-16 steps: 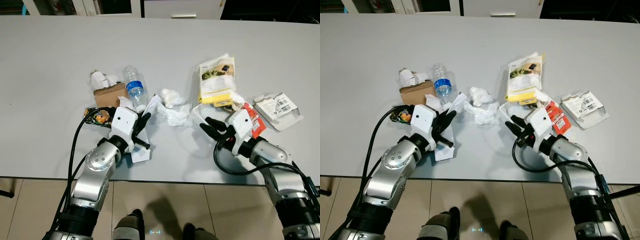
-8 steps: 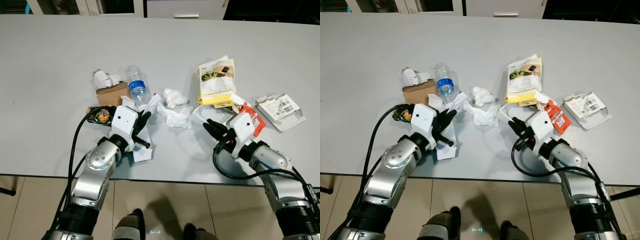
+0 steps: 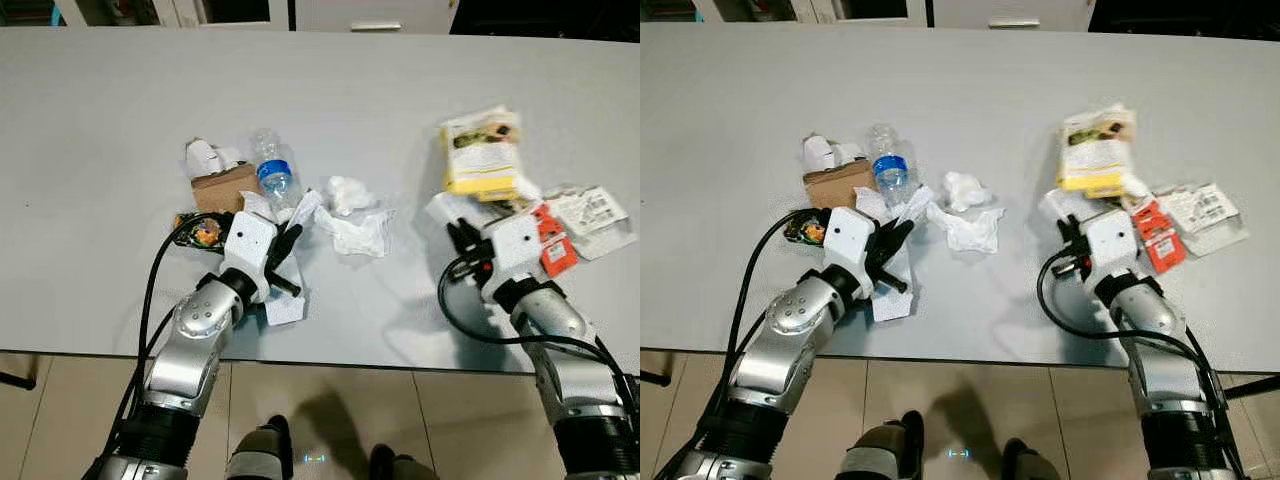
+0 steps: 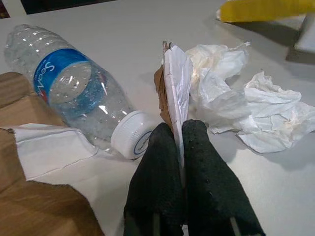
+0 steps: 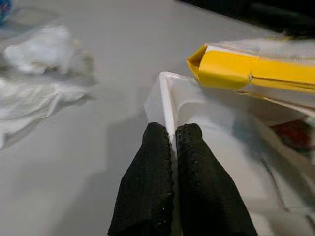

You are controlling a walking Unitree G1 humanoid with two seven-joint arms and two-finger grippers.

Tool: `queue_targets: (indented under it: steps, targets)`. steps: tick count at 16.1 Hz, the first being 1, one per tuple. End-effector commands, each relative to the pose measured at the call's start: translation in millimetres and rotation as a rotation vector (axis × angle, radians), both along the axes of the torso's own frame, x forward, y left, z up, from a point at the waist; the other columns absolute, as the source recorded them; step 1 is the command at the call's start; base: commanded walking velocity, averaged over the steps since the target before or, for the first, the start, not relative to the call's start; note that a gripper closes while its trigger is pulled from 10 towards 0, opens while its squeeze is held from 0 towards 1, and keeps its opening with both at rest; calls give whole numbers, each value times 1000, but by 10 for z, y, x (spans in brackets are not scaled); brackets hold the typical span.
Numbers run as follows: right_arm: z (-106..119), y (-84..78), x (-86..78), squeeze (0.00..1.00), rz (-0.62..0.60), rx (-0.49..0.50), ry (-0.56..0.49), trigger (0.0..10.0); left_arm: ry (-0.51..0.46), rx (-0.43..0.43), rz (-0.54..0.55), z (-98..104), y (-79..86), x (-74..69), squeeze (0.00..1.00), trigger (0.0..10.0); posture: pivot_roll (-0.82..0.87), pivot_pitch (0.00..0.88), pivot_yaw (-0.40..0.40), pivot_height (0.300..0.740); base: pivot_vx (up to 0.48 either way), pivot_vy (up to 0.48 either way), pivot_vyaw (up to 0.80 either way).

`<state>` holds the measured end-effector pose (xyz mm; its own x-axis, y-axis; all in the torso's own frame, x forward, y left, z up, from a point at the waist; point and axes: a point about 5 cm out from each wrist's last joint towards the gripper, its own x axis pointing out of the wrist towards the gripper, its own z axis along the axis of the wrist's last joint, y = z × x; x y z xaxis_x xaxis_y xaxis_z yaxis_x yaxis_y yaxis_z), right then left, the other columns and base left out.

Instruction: Picking trash to rubbish bin

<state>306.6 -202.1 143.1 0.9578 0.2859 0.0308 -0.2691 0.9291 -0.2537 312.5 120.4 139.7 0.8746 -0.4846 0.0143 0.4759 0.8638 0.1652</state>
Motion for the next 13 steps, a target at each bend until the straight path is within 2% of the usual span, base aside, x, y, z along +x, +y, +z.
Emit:
queue_targets:
  steps: [1,5,11,13]
  targets:
    - [71,-35,-23,0,-38,2,-38,0,-7,12,-8,5,-15,8,0,10000,258,205,25,740,0,0,0]
    - [403,11,-1,0,-123,28,-199,0,-9,14,-4,5,-11,20,0,10000,259,203,30,740,0,0,0]
    - [753,161,-57,0,-156,33,-336,0,-12,7,-6,8,-37,35,0,10000,250,197,26,740,0,0,0]
    - [784,180,-70,0,-157,29,-349,0,-13,6,-7,8,-45,38,0,10000,250,197,26,740,0,0,0]
